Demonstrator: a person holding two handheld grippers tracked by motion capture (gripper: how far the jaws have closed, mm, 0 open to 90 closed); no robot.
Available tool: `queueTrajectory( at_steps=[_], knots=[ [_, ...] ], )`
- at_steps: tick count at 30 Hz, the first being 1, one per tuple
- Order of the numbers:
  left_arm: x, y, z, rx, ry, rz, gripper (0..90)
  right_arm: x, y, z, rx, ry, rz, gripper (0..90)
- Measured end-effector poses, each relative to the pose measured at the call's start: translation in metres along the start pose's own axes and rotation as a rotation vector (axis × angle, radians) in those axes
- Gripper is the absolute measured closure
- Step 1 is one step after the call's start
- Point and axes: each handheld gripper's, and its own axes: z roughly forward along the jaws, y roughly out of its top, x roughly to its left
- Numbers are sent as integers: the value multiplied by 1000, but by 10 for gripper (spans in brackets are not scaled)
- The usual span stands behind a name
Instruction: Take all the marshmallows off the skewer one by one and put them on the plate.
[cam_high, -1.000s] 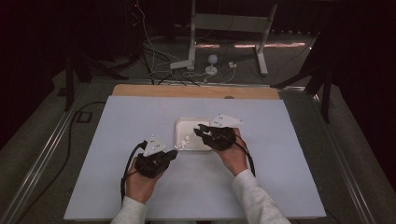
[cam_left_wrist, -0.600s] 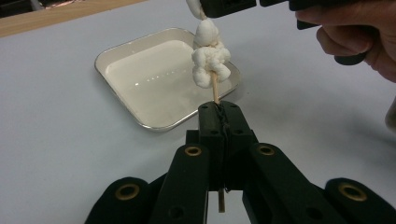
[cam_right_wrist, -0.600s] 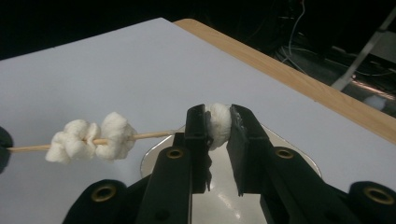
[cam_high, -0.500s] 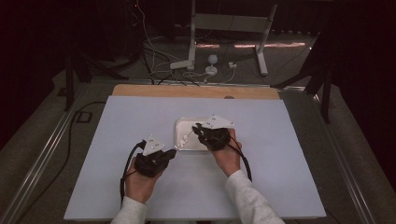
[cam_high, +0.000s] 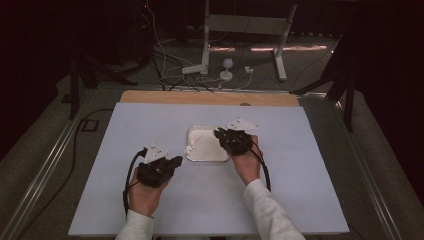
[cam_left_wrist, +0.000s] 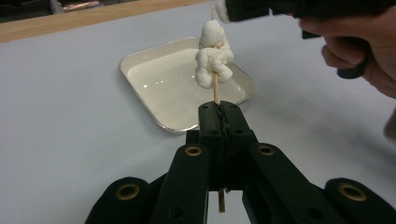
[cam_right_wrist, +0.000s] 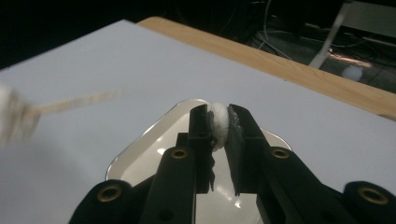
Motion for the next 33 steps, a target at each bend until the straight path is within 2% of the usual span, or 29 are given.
queueTrajectory(
  at_steps=[1,5,10,14,16,17,18,21,23,27,29,33],
  knots=[
    [0,-1,0,-1,-1,-2,900,0,0,1,3,2,-9,801],
    [0,-1,0,-4,-2,-3,900,-1,-4,9,37,35,10,785],
    [1,-3,3,3,5,-4,900,-5,-11,19,99,30,30,772],
    [2,-4,6,10,8,-3,900,-9,-15,26,127,37,53,749],
    [2,-4,7,15,12,3,900,-10,-18,30,146,40,64,629],
    [2,-4,7,15,12,3,900,-10,-18,30,146,40,64,629],
    [2,-4,8,14,13,1,900,-10,-19,32,154,46,71,558],
    [2,-5,10,17,11,0,900,-10,-20,34,171,46,68,492],
    [2,-6,11,22,11,3,900,-10,-20,34,172,51,74,467],
    [1,-10,22,53,9,10,900,-11,-20,33,146,88,130,445],
    [1,-13,31,75,9,9,900,-10,-20,33,139,91,131,444],
    [0,-14,36,91,9,15,900,-11,-19,31,126,115,144,443]
  ],
)
